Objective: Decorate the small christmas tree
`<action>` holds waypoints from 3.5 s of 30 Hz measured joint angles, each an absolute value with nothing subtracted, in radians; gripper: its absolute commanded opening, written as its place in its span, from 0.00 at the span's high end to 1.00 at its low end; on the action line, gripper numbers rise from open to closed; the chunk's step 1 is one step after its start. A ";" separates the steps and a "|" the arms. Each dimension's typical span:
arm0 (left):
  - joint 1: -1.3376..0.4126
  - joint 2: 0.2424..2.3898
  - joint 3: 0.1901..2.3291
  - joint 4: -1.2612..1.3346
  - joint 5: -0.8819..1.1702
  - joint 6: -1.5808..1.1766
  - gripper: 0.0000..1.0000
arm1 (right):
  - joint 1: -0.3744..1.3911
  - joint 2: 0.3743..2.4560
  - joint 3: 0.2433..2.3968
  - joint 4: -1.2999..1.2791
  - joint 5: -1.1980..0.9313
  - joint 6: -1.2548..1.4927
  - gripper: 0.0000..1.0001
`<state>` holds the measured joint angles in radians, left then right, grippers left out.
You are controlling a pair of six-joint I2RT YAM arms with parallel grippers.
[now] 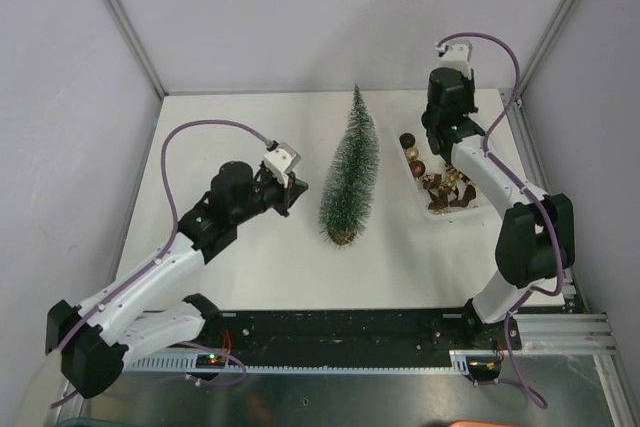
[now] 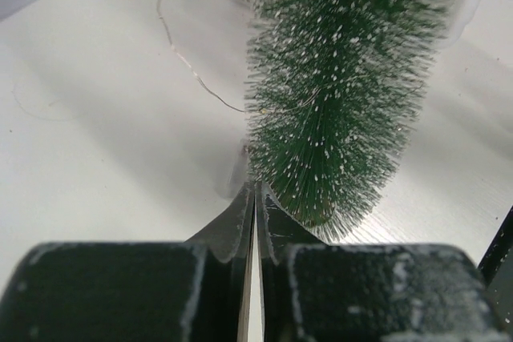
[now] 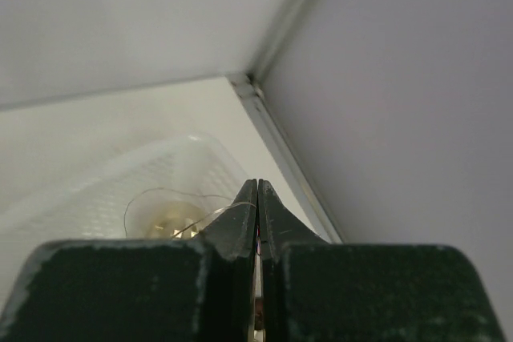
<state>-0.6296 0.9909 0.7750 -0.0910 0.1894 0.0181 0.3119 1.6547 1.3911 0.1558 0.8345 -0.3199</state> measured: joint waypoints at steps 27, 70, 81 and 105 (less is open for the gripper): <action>-0.553 0.800 0.910 -0.128 0.374 -0.108 0.59 | 0.979 1.180 1.073 -0.889 1.318 0.353 1.00; -0.678 0.738 0.743 -0.411 0.813 0.171 0.43 | 1.115 0.952 0.725 0.192 0.006 0.652 1.00; -0.689 0.726 0.680 -0.428 0.743 0.273 0.68 | 1.123 1.011 0.639 0.364 -0.007 0.729 1.00; -0.650 0.696 0.570 -0.413 0.379 0.392 1.00 | 1.153 0.917 0.535 0.330 0.064 0.778 0.76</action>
<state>-0.6498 0.6960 0.5697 -0.4129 0.3786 0.3916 1.1526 0.9169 0.5354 0.3298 0.0639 0.7776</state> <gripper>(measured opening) 0.011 0.217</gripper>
